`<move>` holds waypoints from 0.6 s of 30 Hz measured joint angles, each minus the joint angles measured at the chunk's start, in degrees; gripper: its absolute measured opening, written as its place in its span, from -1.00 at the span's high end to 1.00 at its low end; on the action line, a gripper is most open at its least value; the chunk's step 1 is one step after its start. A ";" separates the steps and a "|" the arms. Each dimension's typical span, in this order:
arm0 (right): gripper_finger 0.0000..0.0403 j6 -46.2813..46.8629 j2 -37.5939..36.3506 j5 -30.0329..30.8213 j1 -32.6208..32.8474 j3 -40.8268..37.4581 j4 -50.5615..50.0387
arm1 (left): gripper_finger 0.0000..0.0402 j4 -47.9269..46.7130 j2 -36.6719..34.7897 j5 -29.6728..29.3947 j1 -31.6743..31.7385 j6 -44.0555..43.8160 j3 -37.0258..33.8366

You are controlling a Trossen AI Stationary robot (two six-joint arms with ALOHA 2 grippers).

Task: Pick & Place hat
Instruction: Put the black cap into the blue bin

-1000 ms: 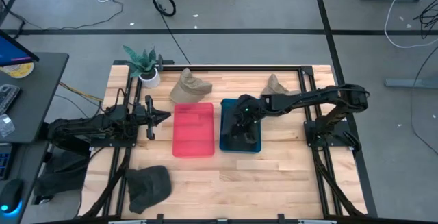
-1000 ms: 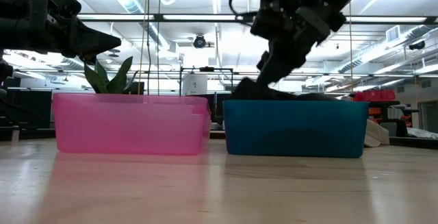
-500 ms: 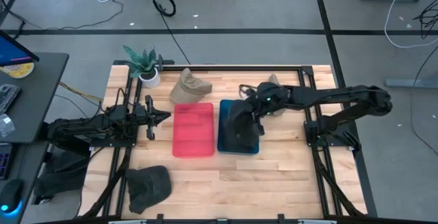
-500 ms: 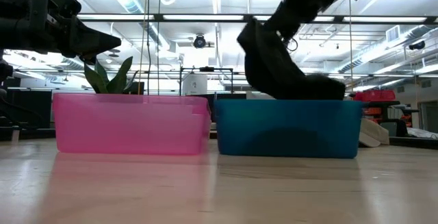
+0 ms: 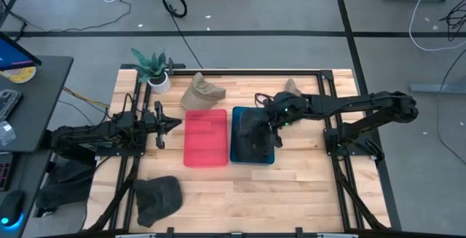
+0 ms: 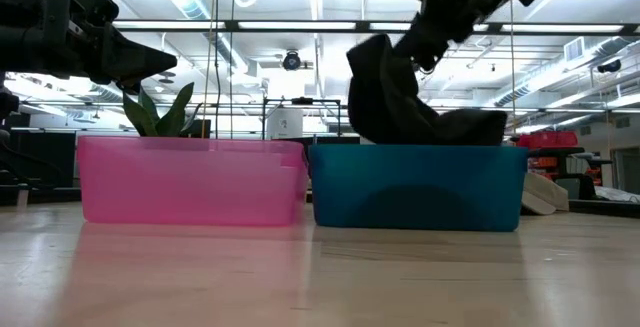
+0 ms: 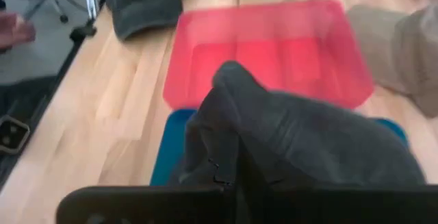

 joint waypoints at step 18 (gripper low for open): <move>0.95 4.60 11.09 1.93 0.45 -1.01 5.95 | 0.86 0.00 0.02 0.00 0.01 0.00 0.00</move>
